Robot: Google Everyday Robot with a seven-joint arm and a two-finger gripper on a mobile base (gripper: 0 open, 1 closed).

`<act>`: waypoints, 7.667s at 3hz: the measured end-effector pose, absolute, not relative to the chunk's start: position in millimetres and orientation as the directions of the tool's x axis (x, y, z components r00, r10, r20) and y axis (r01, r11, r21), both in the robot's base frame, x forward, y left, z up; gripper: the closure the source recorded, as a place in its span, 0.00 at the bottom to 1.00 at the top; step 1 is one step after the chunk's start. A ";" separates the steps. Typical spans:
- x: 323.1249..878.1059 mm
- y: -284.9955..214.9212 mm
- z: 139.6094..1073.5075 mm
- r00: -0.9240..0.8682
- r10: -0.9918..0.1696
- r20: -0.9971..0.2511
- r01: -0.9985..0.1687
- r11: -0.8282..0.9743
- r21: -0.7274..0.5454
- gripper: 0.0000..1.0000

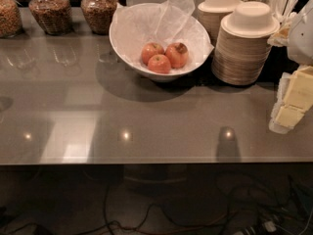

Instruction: Pick apple from white bowl

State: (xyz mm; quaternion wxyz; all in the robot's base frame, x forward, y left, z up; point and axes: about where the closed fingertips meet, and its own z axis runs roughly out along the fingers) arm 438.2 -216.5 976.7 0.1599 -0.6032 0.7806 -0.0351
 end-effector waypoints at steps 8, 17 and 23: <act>622.0 -105.3 1009.5 0.152 -0.888 -0.434 -0.778 0.164 -0.607 0.00; 731.3 -101.3 907.3 0.203 -0.952 -0.231 -0.811 -0.031 -0.584 0.20; 750.4 -111.2 853.1 0.115 -0.963 -0.245 -0.867 0.023 -0.498 0.40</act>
Offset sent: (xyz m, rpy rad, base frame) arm 0.0053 0.0014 0.0011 0.0307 -0.0360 0.0144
